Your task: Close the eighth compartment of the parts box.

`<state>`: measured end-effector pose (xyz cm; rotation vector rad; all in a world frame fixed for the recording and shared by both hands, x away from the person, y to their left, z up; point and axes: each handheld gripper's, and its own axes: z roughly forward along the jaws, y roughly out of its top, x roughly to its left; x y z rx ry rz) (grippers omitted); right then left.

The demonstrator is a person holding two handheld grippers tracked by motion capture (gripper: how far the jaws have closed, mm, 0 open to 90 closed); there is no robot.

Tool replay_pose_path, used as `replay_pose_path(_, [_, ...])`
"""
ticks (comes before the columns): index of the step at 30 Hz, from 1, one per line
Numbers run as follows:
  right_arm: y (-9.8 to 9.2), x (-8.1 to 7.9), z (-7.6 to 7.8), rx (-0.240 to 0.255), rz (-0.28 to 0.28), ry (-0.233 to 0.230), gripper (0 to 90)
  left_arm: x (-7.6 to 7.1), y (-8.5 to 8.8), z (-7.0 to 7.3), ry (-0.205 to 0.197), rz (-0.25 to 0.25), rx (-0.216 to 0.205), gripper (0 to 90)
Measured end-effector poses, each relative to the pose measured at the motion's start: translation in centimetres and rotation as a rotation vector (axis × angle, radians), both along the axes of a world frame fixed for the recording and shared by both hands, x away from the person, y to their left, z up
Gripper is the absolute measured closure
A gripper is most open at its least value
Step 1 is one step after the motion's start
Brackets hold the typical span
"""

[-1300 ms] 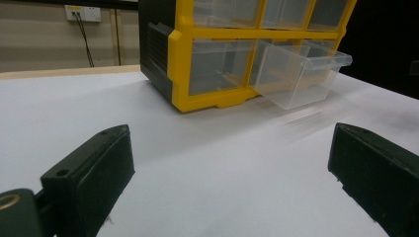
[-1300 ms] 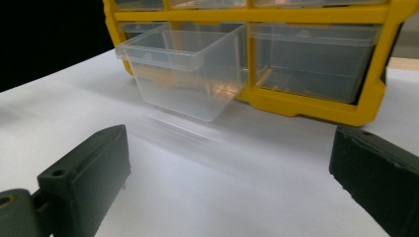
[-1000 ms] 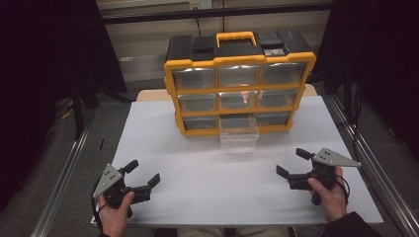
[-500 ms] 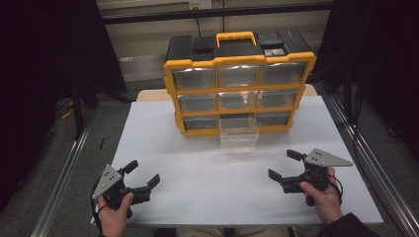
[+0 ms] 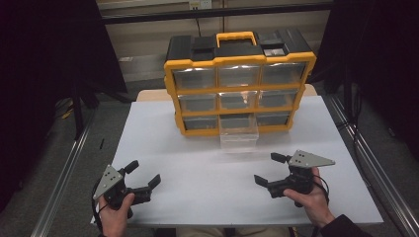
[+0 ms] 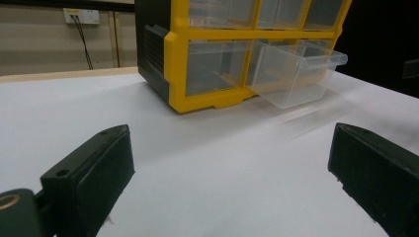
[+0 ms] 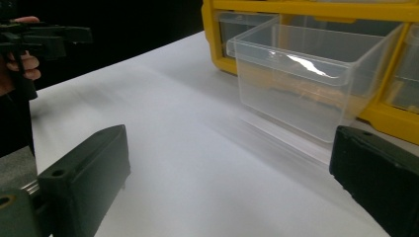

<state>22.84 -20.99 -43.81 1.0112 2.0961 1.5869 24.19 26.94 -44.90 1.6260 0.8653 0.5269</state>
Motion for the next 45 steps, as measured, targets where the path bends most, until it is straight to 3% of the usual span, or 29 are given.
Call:
replay_pose_path(7, [1.1,0.6,-0.1,-0.001,0.017,0.021,3.4,0.0,-0.1,-0.1,0.005,0.000,-0.006,3.5])
replay_pose_path(20, [3.1,2.9,-0.6,-0.021,0.040,0.048,28.1,0.1,-0.1,0.0,-0.004,0.000,-0.001,3.5])
replay_pose_path(31, [3.9,4.6,-1.0,-0.027,0.042,0.056,62.2,0.1,-0.1,0.0,-0.006,-0.004,0.004,3.5])
replay_pose_path(32, [3.9,4.6,-1.0,-0.027,0.042,0.056,62.2,0.1,-0.1,0.0,-0.007,-0.004,0.004,3.5])
replay_pose_path(33, [4.2,4.8,-0.9,-0.027,0.053,0.052,69.6,0.1,-0.1,0.0,-0.007,-0.004,0.005,3.5])
replay_pose_path(35, [4.3,4.9,-0.9,-0.025,0.057,0.054,72.2,0.1,-0.1,0.0,-0.007,-0.005,0.010,3.5])
replay_pose_path(39, [4.9,5.5,-0.7,-0.019,0.076,0.050,86.8,0.0,-0.1,0.1,-0.013,0.001,0.009,3.5])
replay_pose_path(45, [5.2,6.0,-0.7,-0.031,0.085,0.049,90.0,0.1,-0.1,0.0,-0.005,-0.002,0.009,3.5])
